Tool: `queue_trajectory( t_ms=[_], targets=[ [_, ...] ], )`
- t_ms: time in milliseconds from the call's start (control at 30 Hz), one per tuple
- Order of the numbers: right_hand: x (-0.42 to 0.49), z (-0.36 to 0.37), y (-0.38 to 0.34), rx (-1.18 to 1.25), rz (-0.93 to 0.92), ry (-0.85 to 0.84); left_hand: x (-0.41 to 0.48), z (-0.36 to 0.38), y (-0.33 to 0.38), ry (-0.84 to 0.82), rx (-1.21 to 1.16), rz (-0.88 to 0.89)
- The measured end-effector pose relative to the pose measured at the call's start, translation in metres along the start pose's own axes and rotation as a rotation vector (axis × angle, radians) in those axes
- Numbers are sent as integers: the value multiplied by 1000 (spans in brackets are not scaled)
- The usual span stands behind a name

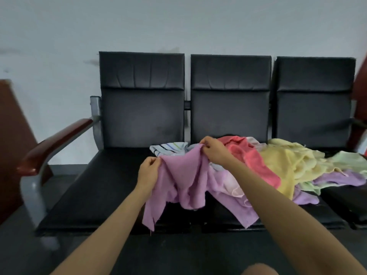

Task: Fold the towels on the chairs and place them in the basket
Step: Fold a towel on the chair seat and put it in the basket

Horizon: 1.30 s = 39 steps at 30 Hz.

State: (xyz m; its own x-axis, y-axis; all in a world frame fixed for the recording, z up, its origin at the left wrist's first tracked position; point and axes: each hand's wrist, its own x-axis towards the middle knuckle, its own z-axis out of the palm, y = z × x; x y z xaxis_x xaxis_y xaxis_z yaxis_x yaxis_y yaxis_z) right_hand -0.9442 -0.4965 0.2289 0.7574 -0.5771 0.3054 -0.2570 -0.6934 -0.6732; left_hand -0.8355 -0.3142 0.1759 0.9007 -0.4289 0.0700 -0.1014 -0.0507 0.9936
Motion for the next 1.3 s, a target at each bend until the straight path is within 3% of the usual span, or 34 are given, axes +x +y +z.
queue_trajectory(
  t_ms=[100, 167, 267, 400, 500, 633, 700, 767, 833, 900, 1000, 1100, 1300],
  targets=[
    [14, 28, -6, -48, 160, -109, 14, -25, 0, -16, -53, -34],
    [36, 46, -17, 49, 190, -129, 25, -44, 6, 66, -108, 2],
    [77, 60, -49, 313, 80, 58, 42, -73, 21, 223, -84, 195],
    [103, 67, -82, 382, -94, 205, 41, -86, 29, 194, 49, 368],
    [101, 84, -70, 252, -98, 206, 26, -73, 5, 96, 100, 292],
    [77, 112, -30, 99, -95, -48, 12, -67, -25, -241, 299, 141],
    [56, 125, -10, 59, -60, -180, 12, -73, -41, -215, 432, 129],
    [35, 137, 8, 48, 2, -212, 20, -79, -60, -105, 604, 171],
    [17, 151, 23, 49, 88, -243, 29, -84, -76, -114, 708, 168],
    [2, 169, 36, 11, 88, -375, 35, -83, -93, -255, 850, 124],
    [-22, 192, 43, -131, -81, -482, 34, -79, -115, -476, 1083, 72],
    [-25, 204, 45, -216, -218, -432, 37, -80, -122, -412, 1131, 19],
    [-22, 211, 41, -288, -46, -425, 41, -103, -120, -232, 1197, -121]
  ],
)
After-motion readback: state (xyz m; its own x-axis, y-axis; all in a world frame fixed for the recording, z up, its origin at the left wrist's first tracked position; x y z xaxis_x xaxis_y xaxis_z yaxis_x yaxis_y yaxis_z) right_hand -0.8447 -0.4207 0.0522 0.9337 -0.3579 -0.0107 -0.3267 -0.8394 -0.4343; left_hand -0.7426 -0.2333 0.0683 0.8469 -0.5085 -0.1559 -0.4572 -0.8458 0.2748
